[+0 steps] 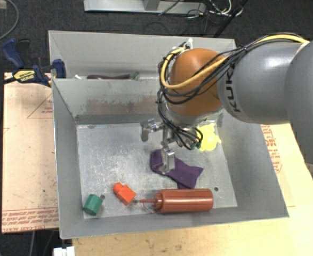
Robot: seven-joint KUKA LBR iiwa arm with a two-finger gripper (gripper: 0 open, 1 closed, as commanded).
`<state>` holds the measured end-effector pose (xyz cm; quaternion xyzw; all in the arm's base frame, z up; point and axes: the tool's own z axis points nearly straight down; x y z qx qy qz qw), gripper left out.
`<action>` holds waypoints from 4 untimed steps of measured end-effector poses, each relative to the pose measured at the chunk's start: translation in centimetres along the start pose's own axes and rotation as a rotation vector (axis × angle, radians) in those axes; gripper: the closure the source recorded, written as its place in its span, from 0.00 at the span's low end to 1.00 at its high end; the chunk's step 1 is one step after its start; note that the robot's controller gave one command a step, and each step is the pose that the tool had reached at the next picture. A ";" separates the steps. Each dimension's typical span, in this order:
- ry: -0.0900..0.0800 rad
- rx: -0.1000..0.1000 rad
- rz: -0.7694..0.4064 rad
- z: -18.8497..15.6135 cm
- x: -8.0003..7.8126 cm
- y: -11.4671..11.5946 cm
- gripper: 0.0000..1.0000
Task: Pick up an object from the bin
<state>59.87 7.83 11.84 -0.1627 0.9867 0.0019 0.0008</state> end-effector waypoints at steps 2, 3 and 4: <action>-0.005 -0.001 -0.113 2.7 2.8 -2.5 0.00; -0.011 -0.001 -0.195 4.4 1.4 -7.4 1.00; -0.011 -0.002 -0.196 4.4 1.4 -7.4 1.00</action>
Offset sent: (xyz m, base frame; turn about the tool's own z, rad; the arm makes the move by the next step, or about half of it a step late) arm -0.0196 -0.0510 -0.0484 -0.2817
